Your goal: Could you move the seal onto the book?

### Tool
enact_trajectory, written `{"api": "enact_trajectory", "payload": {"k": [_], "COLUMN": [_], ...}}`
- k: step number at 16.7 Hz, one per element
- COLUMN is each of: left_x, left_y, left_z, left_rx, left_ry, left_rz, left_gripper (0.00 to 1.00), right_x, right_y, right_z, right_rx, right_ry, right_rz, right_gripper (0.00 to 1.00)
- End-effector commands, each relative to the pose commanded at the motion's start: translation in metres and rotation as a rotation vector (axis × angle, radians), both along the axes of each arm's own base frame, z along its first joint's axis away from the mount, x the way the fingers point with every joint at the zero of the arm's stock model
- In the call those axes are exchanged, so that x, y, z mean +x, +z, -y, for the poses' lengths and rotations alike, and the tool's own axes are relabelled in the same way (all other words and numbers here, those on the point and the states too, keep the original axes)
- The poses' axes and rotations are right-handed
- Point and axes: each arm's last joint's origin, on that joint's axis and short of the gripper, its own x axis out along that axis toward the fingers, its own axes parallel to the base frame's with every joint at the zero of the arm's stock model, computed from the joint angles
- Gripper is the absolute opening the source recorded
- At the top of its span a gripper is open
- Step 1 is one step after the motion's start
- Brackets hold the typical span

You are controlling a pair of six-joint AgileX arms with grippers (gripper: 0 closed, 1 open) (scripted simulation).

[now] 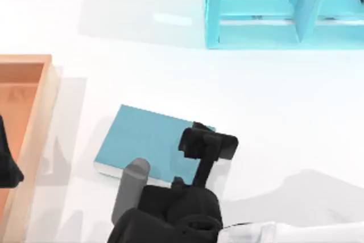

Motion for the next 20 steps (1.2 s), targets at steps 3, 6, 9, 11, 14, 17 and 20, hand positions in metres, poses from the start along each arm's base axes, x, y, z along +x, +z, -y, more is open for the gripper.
{"api": "enact_trajectory", "payload": {"k": [3,6,9,11,14,17,20], "left_x": [0.000,0.000,0.000,0.000,0.000,0.000,0.000], "left_y": [0.000,0.000,0.000,0.000,0.000,0.000,0.000], "left_z": [0.000,0.000,0.000,0.000,0.000,0.000,0.000], "left_rx": [0.000,0.000,0.000,0.000,0.000,0.000,0.000], "left_ry": [0.000,0.000,0.000,0.000,0.000,0.000,0.000], "left_rz": [0.000,0.000,0.000,0.000,0.000,0.000,0.000], "left_gripper": [1.00,1.00,1.00,1.00,1.00,1.00,1.00], "right_x": [0.042,0.059,0.048,0.034,0.015,0.006,0.003], "right_y": [0.038,0.063,0.064,0.054,0.030,0.008,-0.004], "right_z": [0.065,0.147,0.222,0.260,0.295,0.313,0.321], "right_rx": [0.244,0.528,0.803,0.960,1.131,1.224,1.262], "right_ry": [-0.123,-0.223,-0.288,-0.312,-0.319,-0.302,-0.284], "right_rz": [-0.067,-0.089,-0.045,0.018,0.135,0.232,0.287], "right_gripper": [1.00,1.00,1.00,1.00,1.00,1.00,1.00]}}
